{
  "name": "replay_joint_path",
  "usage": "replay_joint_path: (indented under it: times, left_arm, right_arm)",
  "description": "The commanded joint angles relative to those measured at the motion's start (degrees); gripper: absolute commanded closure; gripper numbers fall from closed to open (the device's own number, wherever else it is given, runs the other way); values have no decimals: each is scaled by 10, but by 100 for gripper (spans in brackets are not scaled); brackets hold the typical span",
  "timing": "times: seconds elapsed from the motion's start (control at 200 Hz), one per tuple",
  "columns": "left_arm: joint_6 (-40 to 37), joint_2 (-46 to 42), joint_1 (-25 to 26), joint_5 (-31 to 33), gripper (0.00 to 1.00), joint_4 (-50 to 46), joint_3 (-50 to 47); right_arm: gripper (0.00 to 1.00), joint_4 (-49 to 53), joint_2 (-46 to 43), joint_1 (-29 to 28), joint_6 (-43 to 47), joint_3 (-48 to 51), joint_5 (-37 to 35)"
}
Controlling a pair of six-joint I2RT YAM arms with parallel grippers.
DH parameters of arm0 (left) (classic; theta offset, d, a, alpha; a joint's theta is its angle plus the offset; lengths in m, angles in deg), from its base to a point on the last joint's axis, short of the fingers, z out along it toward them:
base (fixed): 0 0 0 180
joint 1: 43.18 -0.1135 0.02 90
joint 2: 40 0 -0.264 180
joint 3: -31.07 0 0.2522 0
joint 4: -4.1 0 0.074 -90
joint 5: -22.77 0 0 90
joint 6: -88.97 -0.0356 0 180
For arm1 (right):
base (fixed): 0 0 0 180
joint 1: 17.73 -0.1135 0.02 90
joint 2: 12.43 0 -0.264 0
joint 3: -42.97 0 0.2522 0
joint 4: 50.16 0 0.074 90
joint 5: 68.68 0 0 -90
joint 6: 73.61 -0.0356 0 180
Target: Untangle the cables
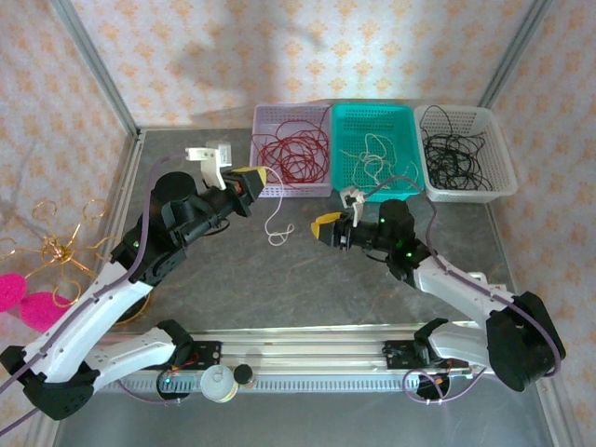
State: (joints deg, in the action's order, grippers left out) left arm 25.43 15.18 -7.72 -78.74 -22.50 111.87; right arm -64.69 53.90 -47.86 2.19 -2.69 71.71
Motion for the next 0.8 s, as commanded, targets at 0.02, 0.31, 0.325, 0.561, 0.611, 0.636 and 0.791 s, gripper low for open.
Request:
replay_joint_path:
  times: [0.02, 0.31, 0.325, 0.561, 0.611, 0.636, 0.791]
  left_arm:
    - [-7, 5, -3, 5, 100, -9, 28]
    - [-17, 19, -2, 6, 100, -7, 39]
    - [-17, 21, -3, 5, 100, -6, 40]
    - [-23, 33, -2, 1, 100, -1, 51]
    - [-22, 34, -2, 0, 100, -1, 52]
    - [-23, 35, -3, 0, 100, -1, 53]
    - [-27, 40, -2, -2, 100, 0, 62]
  right_arm:
    - [63, -61, -3, -5, -28, 14, -5]
    - [66, -122, 70, -6, -185, 3, -32]
    - [66, -133, 73, -6, -194, 4, -31]
    - [63, -199, 96, -15, -253, 7, -25]
    - [62, -196, 99, -21, -247, 4, -21]
    - [61, -196, 101, -24, -246, 4, -18]
    - [60, -203, 120, -34, -260, -1, -10]
